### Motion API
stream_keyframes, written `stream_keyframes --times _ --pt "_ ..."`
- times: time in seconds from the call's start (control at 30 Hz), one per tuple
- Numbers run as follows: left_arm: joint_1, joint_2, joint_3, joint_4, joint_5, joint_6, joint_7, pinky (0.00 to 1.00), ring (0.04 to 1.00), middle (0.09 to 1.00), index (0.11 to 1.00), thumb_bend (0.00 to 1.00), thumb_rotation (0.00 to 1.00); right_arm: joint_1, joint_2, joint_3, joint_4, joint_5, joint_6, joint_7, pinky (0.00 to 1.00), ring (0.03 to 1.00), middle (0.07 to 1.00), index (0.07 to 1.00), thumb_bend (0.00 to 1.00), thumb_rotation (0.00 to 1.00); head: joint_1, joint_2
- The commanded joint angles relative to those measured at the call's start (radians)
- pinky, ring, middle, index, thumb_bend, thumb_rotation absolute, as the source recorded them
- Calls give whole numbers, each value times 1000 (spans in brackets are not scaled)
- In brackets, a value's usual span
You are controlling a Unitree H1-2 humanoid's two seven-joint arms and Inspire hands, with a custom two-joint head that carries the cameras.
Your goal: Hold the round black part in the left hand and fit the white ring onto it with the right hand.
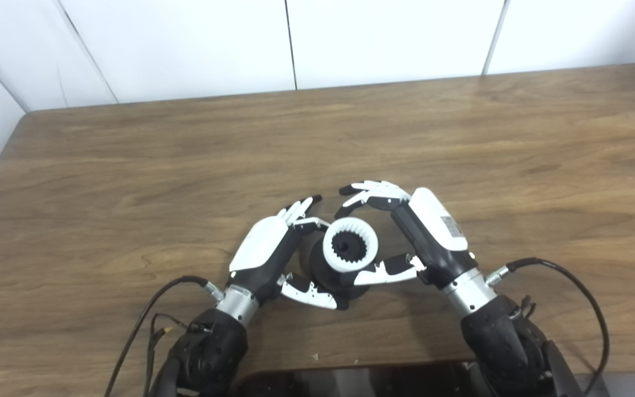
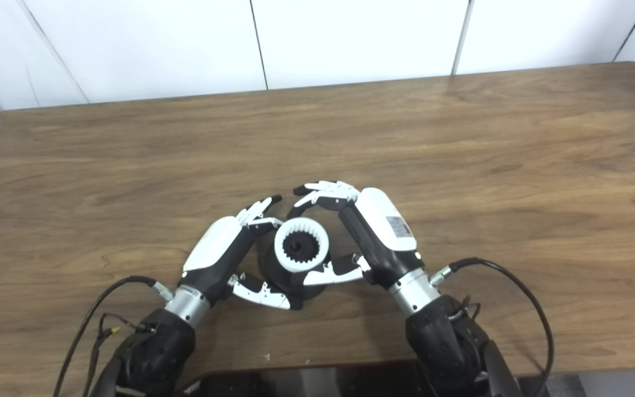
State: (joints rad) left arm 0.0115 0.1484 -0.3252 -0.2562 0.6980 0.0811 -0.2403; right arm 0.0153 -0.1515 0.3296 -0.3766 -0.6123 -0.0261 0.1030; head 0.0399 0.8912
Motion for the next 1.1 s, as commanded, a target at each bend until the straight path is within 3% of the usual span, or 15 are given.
stream_keyframes --times 0.0,0.57,1.07 --pt "-30 0 5 -43 0 -6 14 1000 1000 1000 610 976 278 -19 4 -2 -25 5 -29 4 876 837 792 480 523 142 0 2" --pt "-32 -8 -1 -53 2 9 7 1000 1000 1000 607 979 268 -30 49 25 23 -24 -1 22 897 845 795 480 522 145 14 13" --pt "-34 -12 -3 -56 6 17 2 1000 1000 1000 609 972 263 -36 41 27 34 -35 5 30 901 847 793 480 521 145 18 20"
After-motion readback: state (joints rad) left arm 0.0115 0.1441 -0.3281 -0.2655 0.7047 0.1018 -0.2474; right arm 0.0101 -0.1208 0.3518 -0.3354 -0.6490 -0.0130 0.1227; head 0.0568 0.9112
